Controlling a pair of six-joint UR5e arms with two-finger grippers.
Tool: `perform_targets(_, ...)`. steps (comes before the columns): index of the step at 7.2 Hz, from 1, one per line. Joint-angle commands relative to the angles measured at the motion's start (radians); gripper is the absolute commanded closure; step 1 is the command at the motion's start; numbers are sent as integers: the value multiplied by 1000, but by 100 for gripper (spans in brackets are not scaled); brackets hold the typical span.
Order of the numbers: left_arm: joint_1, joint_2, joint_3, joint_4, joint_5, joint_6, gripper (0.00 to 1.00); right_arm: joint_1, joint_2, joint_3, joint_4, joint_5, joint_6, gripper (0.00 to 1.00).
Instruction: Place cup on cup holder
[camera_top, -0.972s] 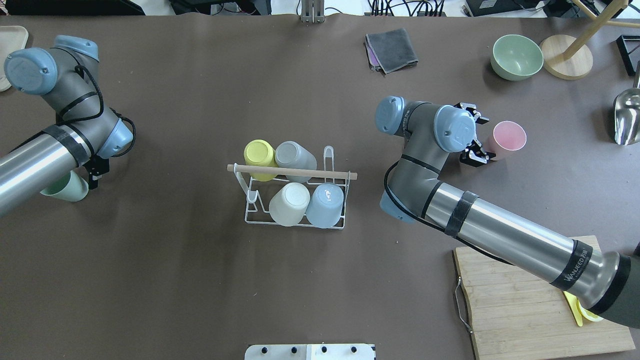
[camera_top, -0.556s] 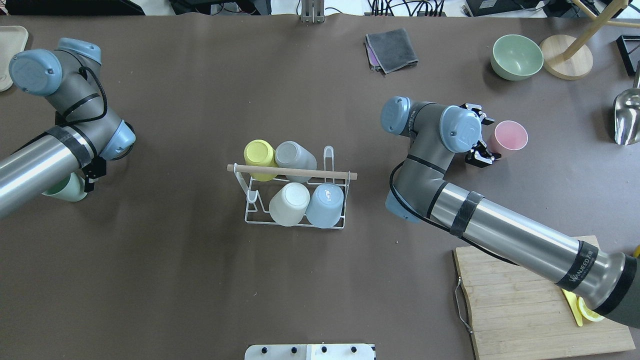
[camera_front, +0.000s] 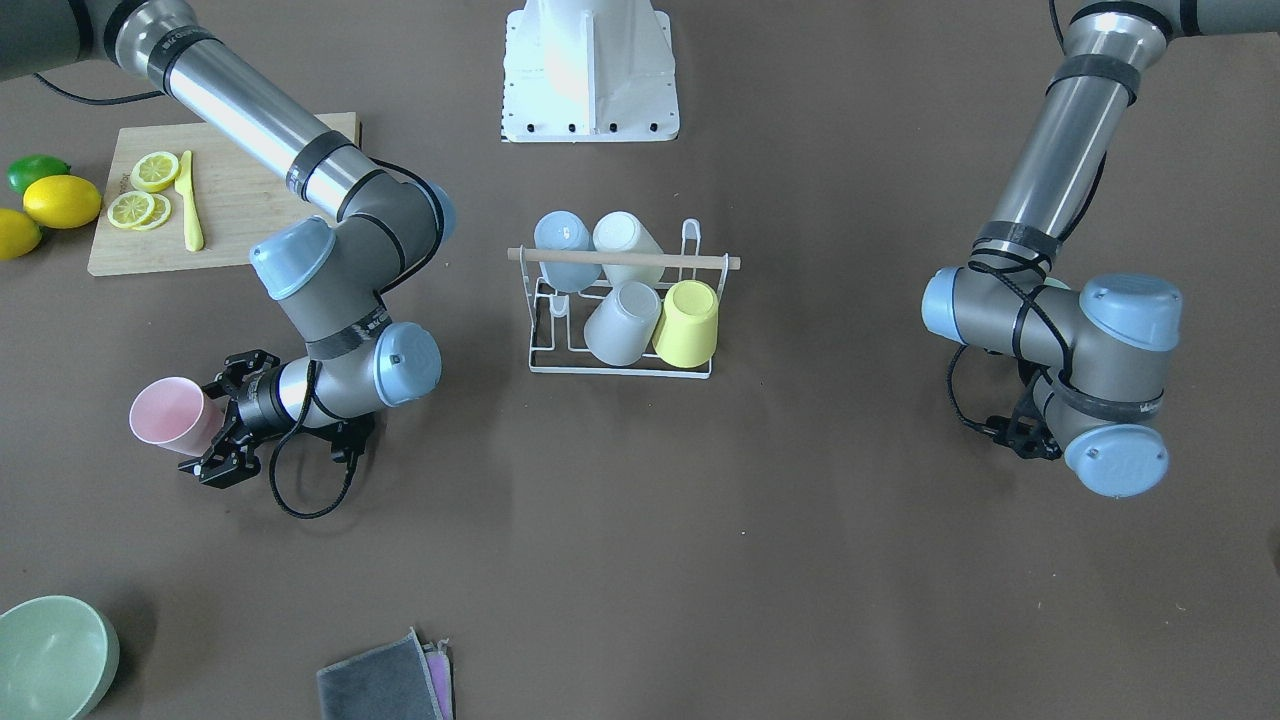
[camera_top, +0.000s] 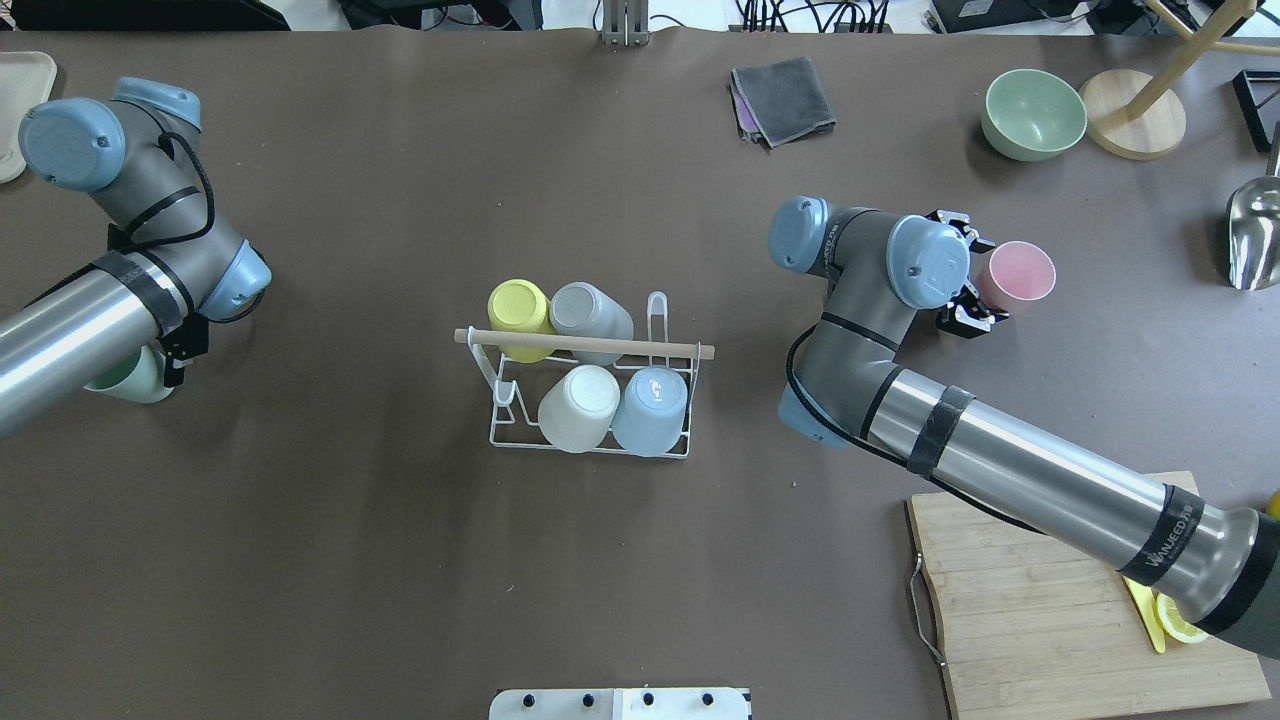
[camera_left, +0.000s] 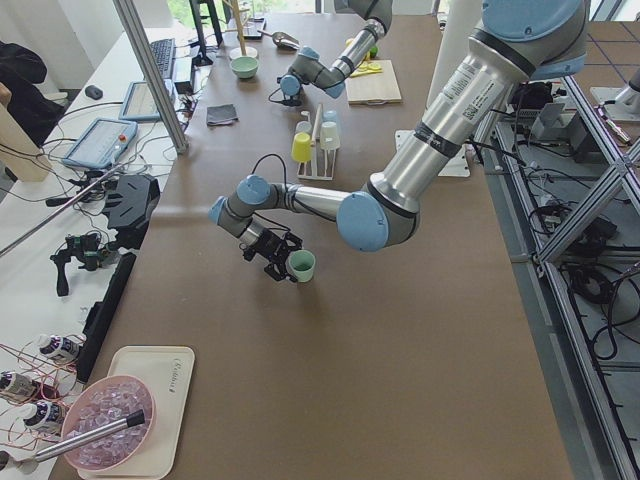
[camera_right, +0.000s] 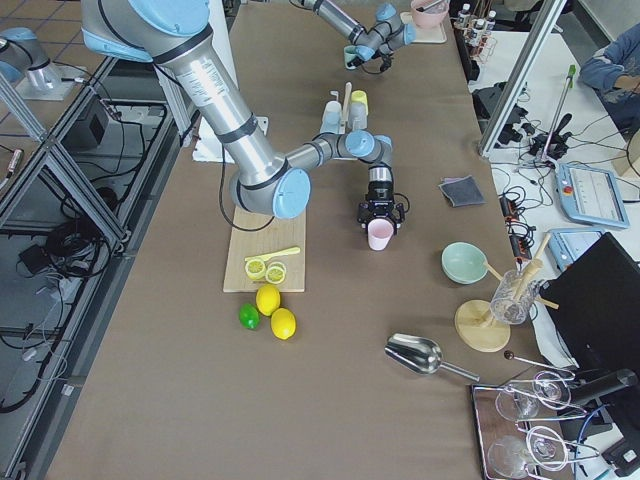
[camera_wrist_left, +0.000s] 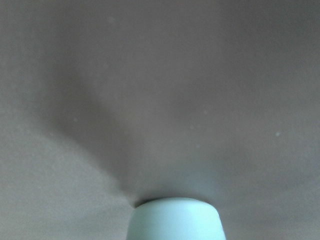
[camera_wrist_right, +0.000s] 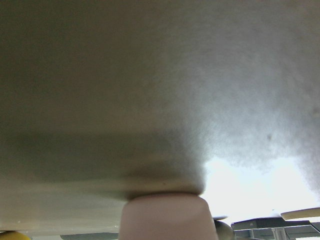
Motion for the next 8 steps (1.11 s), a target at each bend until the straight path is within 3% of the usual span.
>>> perform_targets(1, 0, -2, -1, 0, 1, 1, 50, 0, -6, 5, 3, 0, 0, 0)
perform_targets(2, 0, -2, -1, 0, 1, 1, 79, 0, -11, 6, 3, 0, 0, 0)
perform_targets(3, -1, -2, -13, 28, 7, 23, 100, 2, -11, 6, 3, 0, 0, 0)
perform_targets(6, -27, -2, -146, 245, 61, 164, 100, 5, -36, 34, 3, 0, -2, 0)
perform_targets(8, -65, 6, -209, 258, 66, 166, 100, 5, -40, 35, 4, 0, 0, 1)
